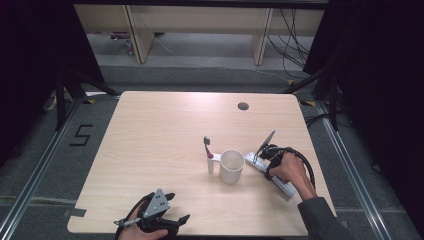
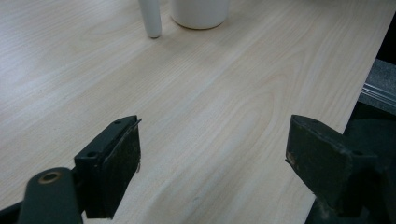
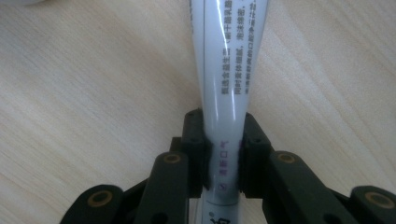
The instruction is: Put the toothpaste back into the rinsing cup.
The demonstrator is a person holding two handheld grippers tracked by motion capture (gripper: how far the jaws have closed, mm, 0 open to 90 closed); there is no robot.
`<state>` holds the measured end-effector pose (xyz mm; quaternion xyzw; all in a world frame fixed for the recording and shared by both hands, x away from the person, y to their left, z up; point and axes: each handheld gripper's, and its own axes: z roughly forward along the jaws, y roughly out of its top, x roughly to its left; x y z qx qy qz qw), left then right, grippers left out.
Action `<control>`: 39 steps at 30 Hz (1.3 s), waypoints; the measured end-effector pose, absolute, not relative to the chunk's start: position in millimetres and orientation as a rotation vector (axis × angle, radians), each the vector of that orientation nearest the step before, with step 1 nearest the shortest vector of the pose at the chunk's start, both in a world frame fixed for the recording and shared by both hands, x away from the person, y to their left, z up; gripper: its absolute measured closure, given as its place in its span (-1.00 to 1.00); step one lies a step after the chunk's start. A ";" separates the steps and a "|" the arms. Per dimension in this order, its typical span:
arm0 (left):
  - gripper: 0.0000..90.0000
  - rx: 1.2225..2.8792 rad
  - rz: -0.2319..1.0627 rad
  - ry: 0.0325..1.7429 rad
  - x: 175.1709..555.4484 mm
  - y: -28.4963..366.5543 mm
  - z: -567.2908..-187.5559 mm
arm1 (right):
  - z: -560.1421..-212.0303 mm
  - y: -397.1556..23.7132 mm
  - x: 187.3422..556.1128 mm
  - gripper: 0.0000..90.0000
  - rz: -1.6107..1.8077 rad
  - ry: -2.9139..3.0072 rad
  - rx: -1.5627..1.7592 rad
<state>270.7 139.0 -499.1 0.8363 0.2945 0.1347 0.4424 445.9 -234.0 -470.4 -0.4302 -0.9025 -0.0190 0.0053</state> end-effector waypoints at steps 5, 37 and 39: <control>-0.61 2.066 0.339 0.732 270.6 138.8 -499.6 | -469.9 -232.2 447.8 0.69 -0.031 -2.829 -1.322; -0.61 2.033 0.328 0.771 271.5 138.2 -501.0 | -408.0 -276.8 448.7 0.71 -0.583 -2.882 -1.411; -0.61 2.047 0.332 0.768 272.1 138.5 -500.5 | -402.4 -274.0 448.1 0.71 -0.648 -2.859 -1.412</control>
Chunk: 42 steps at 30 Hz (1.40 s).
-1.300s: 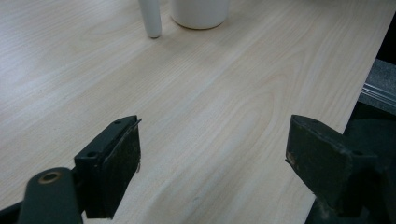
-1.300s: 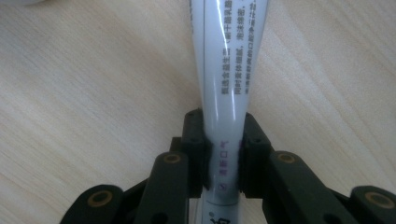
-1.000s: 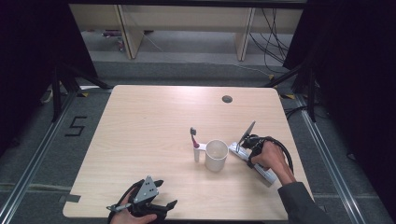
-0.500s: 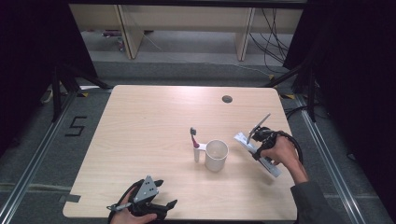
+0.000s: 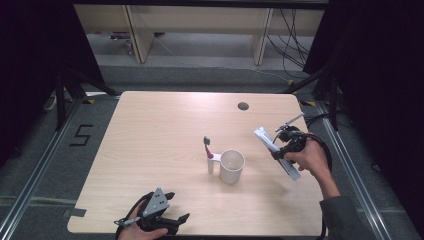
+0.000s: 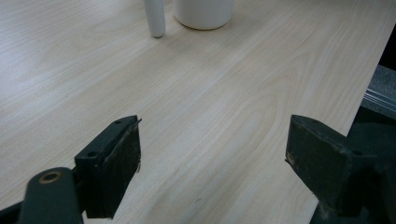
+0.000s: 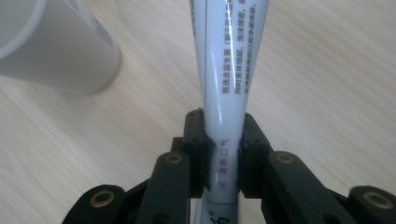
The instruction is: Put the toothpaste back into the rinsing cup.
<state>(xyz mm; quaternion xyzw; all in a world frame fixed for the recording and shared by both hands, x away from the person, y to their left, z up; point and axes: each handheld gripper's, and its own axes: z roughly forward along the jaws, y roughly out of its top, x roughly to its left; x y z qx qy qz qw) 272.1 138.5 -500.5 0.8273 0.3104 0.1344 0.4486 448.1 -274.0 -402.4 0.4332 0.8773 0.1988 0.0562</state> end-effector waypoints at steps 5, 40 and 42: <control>-0.61 2.038 0.332 0.764 271.9 138.8 -500.0 | -390.2 -267.5 448.9 0.71 0.704 2.619 1.260; -0.64 2.038 0.333 0.781 272.4 139.7 -501.6 | -355.1 -226.5 437.9 0.71 1.174 2.409 1.175; -0.64 2.038 0.329 0.783 273.0 140.0 -501.3 | -351.4 -225.2 438.9 0.71 1.163 2.430 1.155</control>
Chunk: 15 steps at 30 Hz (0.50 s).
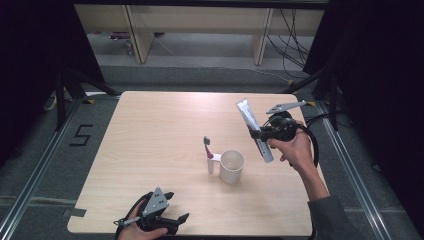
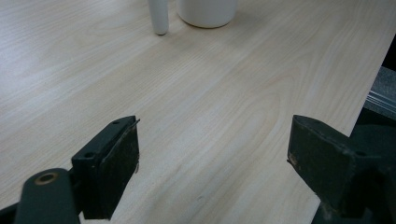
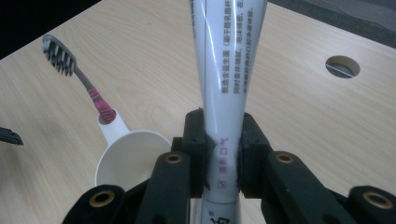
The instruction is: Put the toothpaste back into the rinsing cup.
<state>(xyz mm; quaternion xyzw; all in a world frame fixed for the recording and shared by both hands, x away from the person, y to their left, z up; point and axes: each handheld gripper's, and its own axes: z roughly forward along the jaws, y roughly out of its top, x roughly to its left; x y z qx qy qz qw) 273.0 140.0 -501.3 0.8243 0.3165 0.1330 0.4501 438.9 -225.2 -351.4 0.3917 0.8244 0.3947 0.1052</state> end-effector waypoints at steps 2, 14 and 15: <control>-0.64 2.049 0.332 0.775 273.8 140.7 -500.9 | -350.3 -223.8 440.5 0.71 1.160 2.436 1.151; -0.64 2.027 0.335 0.785 272.2 139.7 -501.2 | -349.9 -214.3 444.8 0.71 1.233 2.425 1.109; -0.64 2.037 0.338 0.782 272.4 140.3 -501.0 | -348.8 -212.3 442.5 0.71 1.236 2.425 1.160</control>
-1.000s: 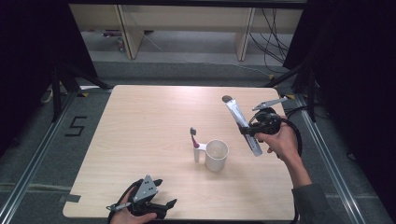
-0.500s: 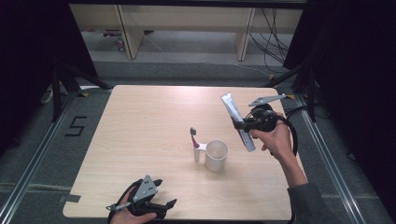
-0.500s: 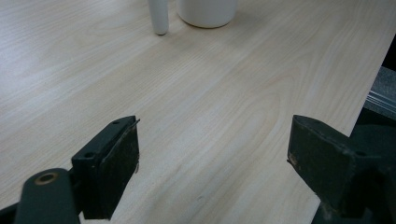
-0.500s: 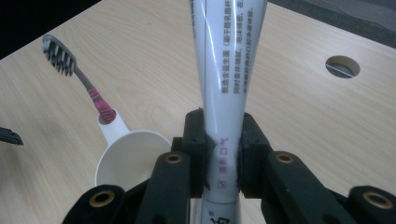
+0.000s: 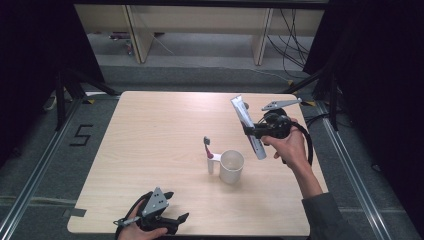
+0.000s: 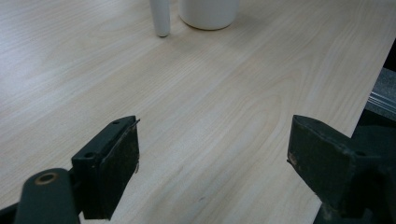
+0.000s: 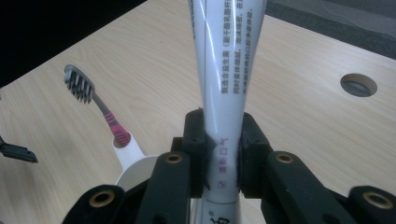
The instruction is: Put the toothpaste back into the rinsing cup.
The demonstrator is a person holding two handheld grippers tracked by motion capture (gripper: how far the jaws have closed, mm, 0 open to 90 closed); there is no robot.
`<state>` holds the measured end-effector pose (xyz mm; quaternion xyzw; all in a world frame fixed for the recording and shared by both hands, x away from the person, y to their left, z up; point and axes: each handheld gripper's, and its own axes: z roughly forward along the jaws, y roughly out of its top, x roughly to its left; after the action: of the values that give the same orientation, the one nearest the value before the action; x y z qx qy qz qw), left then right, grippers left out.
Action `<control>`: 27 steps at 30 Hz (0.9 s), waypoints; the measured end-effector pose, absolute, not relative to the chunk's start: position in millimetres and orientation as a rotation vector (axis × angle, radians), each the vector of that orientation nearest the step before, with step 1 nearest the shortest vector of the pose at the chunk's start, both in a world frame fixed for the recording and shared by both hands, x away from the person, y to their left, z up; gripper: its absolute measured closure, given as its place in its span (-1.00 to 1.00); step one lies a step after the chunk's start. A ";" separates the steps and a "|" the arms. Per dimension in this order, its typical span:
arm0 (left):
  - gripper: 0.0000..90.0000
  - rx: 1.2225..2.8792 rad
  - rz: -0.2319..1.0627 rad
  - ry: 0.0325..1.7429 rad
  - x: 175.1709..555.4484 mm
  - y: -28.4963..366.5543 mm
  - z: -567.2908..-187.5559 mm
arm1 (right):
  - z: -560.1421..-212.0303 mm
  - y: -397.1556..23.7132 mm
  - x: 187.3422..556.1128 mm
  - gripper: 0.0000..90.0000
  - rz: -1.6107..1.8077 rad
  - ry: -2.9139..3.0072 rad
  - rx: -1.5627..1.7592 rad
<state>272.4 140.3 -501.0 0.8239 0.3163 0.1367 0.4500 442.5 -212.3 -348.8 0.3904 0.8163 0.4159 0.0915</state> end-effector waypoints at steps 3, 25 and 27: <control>-0.64 2.040 0.334 0.780 273.1 139.9 -501.2 | -350.0 -210.0 443.8 0.71 1.262 2.433 1.129; -0.64 2.054 0.339 0.790 273.7 140.8 -502.4 | -354.5 -186.7 441.9 0.71 1.373 2.414 1.013; -0.64 2.057 0.340 0.787 273.5 140.6 -502.3 | -355.0 -184.3 440.7 0.71 1.376 2.428 1.029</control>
<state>273.5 140.6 -502.3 0.8286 0.3169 0.1368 0.4409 440.7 -184.3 -355.0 0.3447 0.8135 0.4610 0.0833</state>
